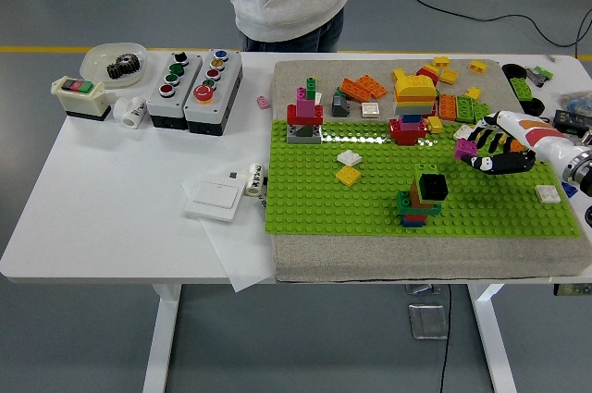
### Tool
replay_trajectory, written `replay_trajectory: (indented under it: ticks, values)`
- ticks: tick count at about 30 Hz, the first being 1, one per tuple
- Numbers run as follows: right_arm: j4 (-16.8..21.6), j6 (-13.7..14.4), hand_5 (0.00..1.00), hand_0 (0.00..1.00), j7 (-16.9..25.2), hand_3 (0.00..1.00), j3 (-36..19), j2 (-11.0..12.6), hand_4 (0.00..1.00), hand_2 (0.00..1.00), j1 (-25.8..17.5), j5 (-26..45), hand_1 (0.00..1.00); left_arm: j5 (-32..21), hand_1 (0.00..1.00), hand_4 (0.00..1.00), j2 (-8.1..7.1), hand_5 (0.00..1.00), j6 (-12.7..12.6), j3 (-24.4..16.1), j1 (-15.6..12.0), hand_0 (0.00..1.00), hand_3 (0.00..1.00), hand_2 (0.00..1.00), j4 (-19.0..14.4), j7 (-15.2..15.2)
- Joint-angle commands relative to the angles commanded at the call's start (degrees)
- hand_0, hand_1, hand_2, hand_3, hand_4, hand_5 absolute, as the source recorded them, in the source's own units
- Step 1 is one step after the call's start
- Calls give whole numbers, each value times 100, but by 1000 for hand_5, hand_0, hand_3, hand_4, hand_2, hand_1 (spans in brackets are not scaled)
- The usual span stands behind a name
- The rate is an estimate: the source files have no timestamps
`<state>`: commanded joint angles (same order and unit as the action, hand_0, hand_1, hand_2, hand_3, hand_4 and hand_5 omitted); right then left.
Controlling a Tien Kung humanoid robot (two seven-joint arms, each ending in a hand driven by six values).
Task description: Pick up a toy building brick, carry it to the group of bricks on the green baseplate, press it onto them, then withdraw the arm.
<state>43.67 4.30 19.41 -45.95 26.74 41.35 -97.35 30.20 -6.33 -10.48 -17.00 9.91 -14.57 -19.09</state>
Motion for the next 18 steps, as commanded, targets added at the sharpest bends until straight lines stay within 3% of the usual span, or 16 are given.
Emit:
replay_trajectory:
  ticks: [8, 18]
  values:
    - [1146, 88, 347, 323, -3, 497, -765, 428, 657, 478, -293, -106, 400, 51, 567, 643, -4, 711, 3, -28, -10, 495, 603, 634, 0, -11]
    - [2571, -89, 340, 342, -122, 498, -980, 924, 661, 479, -777, -12, 401, 13, 567, 643, -7, 711, -2, -1, -6, 495, 604, 634, 2, 5]
